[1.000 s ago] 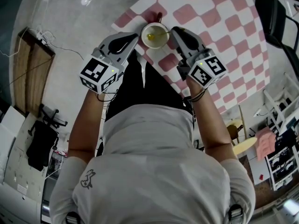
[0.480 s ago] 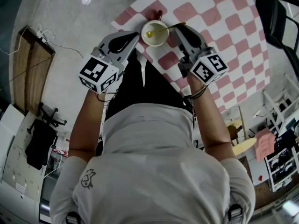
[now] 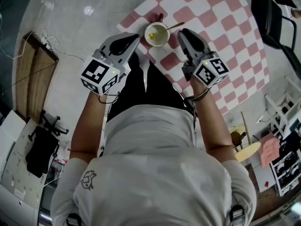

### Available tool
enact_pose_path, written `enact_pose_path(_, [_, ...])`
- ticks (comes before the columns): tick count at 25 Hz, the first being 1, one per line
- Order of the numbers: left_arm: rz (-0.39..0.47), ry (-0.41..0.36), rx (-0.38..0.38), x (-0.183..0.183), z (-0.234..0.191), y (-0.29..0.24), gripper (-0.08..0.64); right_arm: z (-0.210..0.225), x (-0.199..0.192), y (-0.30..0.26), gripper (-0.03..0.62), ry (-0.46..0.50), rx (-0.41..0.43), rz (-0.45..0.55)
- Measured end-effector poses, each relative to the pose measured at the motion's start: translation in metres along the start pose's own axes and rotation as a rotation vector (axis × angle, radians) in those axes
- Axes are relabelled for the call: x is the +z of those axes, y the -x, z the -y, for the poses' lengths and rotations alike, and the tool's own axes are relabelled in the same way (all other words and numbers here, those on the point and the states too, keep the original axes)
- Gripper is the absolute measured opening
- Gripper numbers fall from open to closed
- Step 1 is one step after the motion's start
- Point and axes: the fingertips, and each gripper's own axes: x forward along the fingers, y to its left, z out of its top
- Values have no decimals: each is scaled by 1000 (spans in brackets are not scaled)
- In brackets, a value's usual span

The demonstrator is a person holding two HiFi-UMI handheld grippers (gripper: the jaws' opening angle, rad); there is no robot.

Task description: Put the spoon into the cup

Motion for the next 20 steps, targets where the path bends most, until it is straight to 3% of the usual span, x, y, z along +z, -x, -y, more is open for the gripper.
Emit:
enact_pose_path(13, [85, -131, -46, 56, 33, 78, 14, -102, 48, 42, 52, 203, 13, 88])
enact_pose_path(20, [156, -175, -86, 79, 60, 116, 14, -170, 61, 62, 35, 368, 19, 109])
